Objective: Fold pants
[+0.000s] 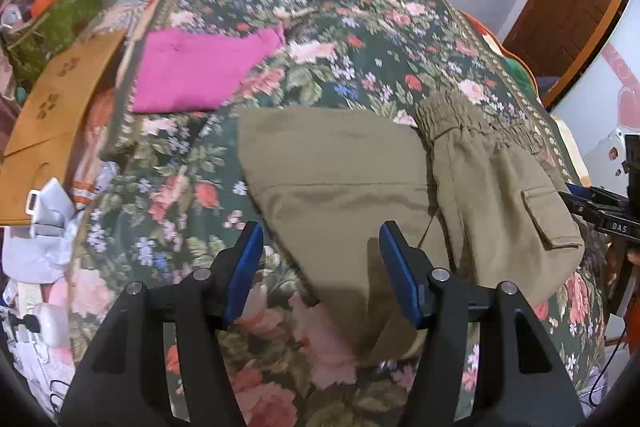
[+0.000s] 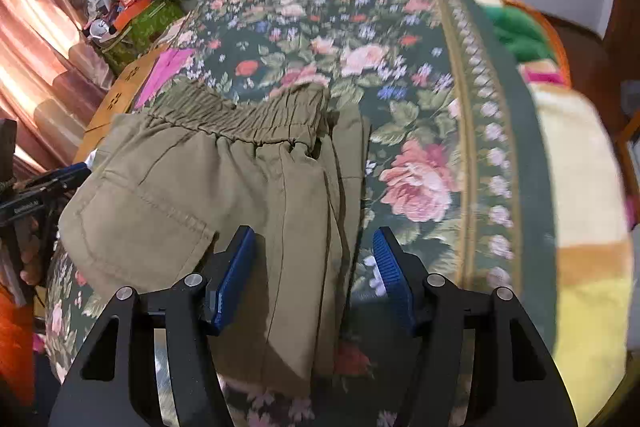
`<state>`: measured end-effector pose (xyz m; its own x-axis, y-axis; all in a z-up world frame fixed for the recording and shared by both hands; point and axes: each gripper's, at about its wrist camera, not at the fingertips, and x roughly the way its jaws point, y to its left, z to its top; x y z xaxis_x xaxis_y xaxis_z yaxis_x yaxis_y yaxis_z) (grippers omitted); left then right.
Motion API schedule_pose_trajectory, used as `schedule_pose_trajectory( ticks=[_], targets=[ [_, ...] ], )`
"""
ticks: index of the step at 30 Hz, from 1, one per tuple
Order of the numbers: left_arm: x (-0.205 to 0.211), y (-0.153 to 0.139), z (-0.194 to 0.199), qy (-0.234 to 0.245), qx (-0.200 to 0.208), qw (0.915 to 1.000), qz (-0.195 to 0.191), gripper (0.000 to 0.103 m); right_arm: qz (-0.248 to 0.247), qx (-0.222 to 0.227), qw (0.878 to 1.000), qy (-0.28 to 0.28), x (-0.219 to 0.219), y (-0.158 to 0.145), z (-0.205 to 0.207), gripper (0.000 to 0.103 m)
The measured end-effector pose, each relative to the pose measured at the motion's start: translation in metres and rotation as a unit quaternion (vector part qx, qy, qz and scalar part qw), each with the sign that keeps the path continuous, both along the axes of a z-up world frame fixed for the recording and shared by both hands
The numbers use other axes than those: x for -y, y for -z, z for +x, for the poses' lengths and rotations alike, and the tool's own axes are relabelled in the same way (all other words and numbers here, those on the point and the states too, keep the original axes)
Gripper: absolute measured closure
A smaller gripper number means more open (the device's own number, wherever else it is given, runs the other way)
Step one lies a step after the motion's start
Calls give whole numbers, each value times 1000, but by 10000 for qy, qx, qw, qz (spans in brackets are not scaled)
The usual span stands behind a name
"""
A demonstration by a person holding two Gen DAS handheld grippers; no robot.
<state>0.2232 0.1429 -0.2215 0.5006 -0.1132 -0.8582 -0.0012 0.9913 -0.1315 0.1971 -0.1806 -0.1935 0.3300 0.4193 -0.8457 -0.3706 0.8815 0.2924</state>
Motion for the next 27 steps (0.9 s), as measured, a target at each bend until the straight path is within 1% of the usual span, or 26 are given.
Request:
schedule_pose_trajectory(
  ticks=[2, 4, 7, 9, 10, 11, 12, 13, 15, 16, 17, 18, 20, 21, 23, 27],
  targets=[
    [3, 6, 6, 52, -88, 9999, 16, 43, 98, -112, 9999, -24, 0, 6, 6, 40],
    [7, 12, 12, 115, -172, 9998, 0, 43, 162, -171, 9997, -82, -1, 9, 11, 39],
    [10, 15, 19, 108, -137, 9998, 66, 43, 189, -267, 9992, -228, -7, 13, 17, 40],
    [9, 17, 24, 83, -141, 9999, 12, 43, 264, -315, 9986, -325, -11, 16, 21, 51],
    [8, 18, 26, 62, -144, 9999, -39, 43, 298, -346, 9984, -333, -12, 17, 22, 52],
    [6, 19, 29, 36, -150, 9998, -107, 44, 307, -364, 9983, -342, -14, 18, 24, 56],
    [5, 20, 30, 22, -147, 9998, -151, 48, 314, -365, 9982, -343, -15, 20, 25, 61],
    [5, 20, 31, 12, -137, 9997, -189, 50, 303, -366, 9982, -354, -17, 20, 26, 64],
    [5, 19, 33, -35, -88, 9998, -183, 64, 273, -329, 9985, -355, -19, 21, 27, 74],
    [5, 18, 34, -57, -67, 9998, -160, 68, 267, -306, 9986, -337, -18, 21, 27, 76],
    [5, 17, 35, -85, -37, 9999, -132, 74, 270, -280, 9988, -311, -17, 20, 26, 81],
    [5, 16, 35, -111, -12, 9999, -113, 84, 285, -254, 9988, -318, -17, 19, 26, 85],
    [5, 12, 35, -158, 49, 9999, -16, 92, 225, -123, 9991, -350, -19, 15, 24, 90],
    [5, 9, 33, -150, 138, 9998, -17, 95, 164, -35, 9991, -384, -20, 12, 24, 91],
    [6, 4, 31, -156, 206, 9997, 48, 98, -2, 201, 9986, -483, -25, 5, 20, 94],
    [9, -12, 27, -147, 412, 9988, 212, 100, -137, 524, 9968, -580, -29, -11, 21, 96]
  ],
)
